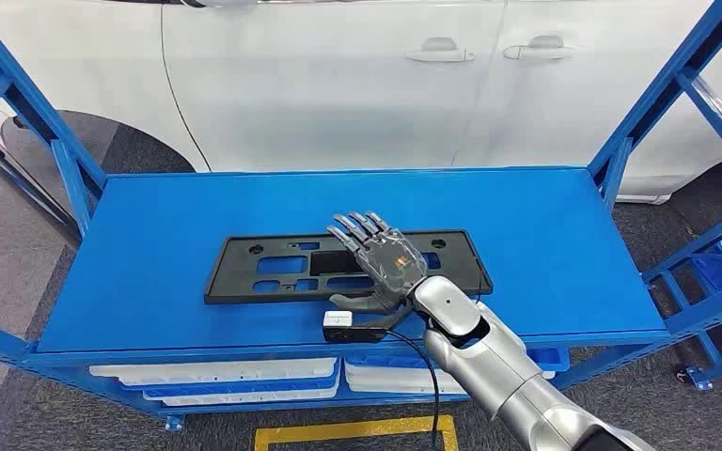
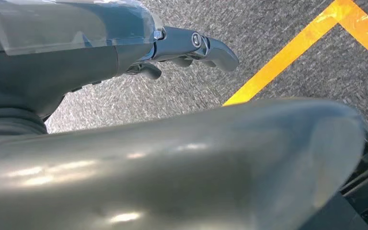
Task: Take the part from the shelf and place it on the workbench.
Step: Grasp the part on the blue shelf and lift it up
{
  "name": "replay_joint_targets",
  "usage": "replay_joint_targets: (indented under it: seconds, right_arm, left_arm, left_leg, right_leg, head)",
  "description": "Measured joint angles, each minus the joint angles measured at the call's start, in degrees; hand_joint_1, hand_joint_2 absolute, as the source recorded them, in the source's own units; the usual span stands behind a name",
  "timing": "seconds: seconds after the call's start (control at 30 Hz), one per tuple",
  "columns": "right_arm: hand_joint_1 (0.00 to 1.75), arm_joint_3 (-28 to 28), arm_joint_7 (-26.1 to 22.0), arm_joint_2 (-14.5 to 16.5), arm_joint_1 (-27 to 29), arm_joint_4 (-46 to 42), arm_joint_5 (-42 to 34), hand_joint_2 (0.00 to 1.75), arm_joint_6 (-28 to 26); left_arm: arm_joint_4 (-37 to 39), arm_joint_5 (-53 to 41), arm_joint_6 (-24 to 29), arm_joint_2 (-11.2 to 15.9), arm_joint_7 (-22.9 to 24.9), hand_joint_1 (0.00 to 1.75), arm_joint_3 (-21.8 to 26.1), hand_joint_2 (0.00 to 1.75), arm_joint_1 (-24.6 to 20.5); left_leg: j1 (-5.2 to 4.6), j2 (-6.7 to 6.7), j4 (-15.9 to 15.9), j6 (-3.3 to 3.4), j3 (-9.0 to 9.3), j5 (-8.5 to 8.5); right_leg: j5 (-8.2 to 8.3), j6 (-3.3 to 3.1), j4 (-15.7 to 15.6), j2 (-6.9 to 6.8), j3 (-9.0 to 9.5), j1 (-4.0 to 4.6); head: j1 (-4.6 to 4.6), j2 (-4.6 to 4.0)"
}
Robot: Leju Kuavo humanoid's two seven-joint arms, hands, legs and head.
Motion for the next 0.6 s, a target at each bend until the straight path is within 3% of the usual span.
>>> replay_joint_targets:
  seconds: [0.07,0.13,0.17,0.3,0.37,0.43,0.5,0.53,0.6]
  right_arm:
    - [0.0,-0.01,0.02,-0.11,-0.01,-0.08,0.0,0.0,0.03]
    - [0.0,-0.04,0.05,-0.34,-0.03,-0.29,0.01,0.0,0.15]
    - [0.0,-0.06,0.07,-0.41,-0.03,-0.4,0.01,0.0,0.24]
    - [0.0,-0.09,0.08,-0.61,-0.04,-0.47,0.16,0.0,0.68]
    - [0.0,-0.09,0.09,-0.62,-0.08,-0.46,0.23,0.0,0.9]
    - [0.0,-0.09,0.08,-0.61,-0.04,-0.45,0.24,0.0,1.01]
    - [0.0,-0.09,0.07,-0.61,0.03,-0.44,0.24,0.0,1.04]
    - [0.0,-0.09,0.07,-0.61,0.04,-0.44,0.24,0.0,1.04]
    - [0.0,-0.09,0.07,-0.61,-0.01,-0.44,0.24,0.0,1.04]
  left_arm:
    - [0.0,0.0,-0.03,-0.02,-0.01,0.0,-0.01,0.0,0.03]
    - [0.0,0.02,-0.07,-0.13,-0.02,0.0,-0.04,0.0,-0.01]
    - [0.0,0.07,-0.08,-0.18,0.02,0.0,-0.06,0.0,-0.08]
    - [0.0,0.83,-0.43,-0.17,0.33,0.0,-0.04,0.0,-0.16]
    - [0.0,1.19,-0.64,-0.13,0.39,0.0,-0.04,0.0,-0.14]
    - [0.0,1.41,-0.77,-0.13,0.4,0.0,-0.04,0.0,-0.12]
    - [0.0,1.61,-0.83,-0.1,0.39,0.0,-0.03,0.0,-0.06]
    - [0.0,1.69,-0.84,-0.08,0.4,0.0,-0.03,0.0,-0.03]
    - [0.0,1.75,-0.84,-0.04,0.4,0.0,-0.02,0.0,-0.08]
  left_leg:
    - [-0.13,-0.04,0.0,-0.07,0.43,-0.21]
    - [-0.42,-0.1,0.06,-0.31,0.98,-0.55]
    - [-0.52,-0.12,0.07,-0.51,1.07,-0.62]
    - [-0.5,-0.07,0.27,-1.75,1.03,-0.94]
    - [-0.37,0.05,3.83,-2.48,-0.19,-4.0]
    - [-0.04,0.13,11.54,-3.09,-2.74,-8.69]
    - [0.29,0.17,16.46,-3.52,-3.81,-10.77]
    - [0.44,0.19,15.47,-3.66,-2.66,-10.18]
    - [0.72,0.23,7.49,-3.73,2.53,-7.48]
  right_leg:
    - [3.37,-0.44,-4.53,0.0,1.27,0.11]
    - [7.84,-1.3,-11.88,-0.06,3.37,0.48]
    - [8.83,-1.63,-14.01,-0.1,4.01,0.68]
    - [9.95,-2.62,-15.41,-0.25,4.24,0.67]
    - [10.66,-3.12,-15.85,-0.43,4.08,0.31]
    - [11.0,-3.31,-15.84,-0.6,3.59,0.3]
    - [11.29,-3.19,-15.64,-0.7,3.0,0.26]
    - [11.4,-3.08,-15.5,-0.72,2.73,0.2]
    - [11.57,-2.78,-15.12,-0.72,2.37,0.07]
  head:
    - [0.0,0.0]
    - [0.0,0.0]
    - [0.0,0.0]
    - [-0.01,0.0]
    - [-0.02,0.0]
    - [-0.02,0.0]
    - [-0.02,0.0]
    - [-0.02,0.0]
    - [-0.02,0.0]
